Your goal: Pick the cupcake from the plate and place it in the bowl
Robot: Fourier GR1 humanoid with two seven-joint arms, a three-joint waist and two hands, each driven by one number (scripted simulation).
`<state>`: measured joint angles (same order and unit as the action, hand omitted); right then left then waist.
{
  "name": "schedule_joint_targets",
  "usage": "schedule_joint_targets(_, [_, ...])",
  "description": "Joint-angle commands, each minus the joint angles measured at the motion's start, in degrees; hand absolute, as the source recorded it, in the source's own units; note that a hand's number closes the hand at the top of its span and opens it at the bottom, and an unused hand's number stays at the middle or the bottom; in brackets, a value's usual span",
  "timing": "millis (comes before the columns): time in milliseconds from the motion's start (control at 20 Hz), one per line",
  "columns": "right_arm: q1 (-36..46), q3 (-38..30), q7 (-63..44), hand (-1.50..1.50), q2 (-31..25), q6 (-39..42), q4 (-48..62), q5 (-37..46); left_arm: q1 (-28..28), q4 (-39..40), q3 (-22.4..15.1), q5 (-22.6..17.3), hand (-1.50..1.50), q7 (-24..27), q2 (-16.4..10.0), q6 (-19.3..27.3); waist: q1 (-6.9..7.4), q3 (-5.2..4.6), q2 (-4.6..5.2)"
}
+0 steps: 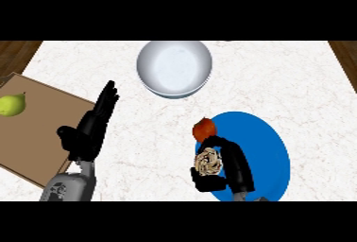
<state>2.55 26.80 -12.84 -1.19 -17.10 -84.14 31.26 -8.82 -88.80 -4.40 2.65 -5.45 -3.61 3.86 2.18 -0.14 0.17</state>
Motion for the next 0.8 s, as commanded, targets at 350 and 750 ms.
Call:
schedule_joint_targets(350, [30.2,24.8,-10.3,1.50,1.2,-18.4,-0.3,-5.5,-1.8,2.1,-2.0,-0.2,0.00,0.1,1.0,-1.8,3.29,0.07,-0.05])
schedule_joint_targets(750, [57.0,24.6,-34.7,1.50,1.2,-22.0,2.6,-1.1,-2.1,3.8,0.0,0.4,0.00,1.2,0.1,-0.8,1.54,-0.12,-0.61])
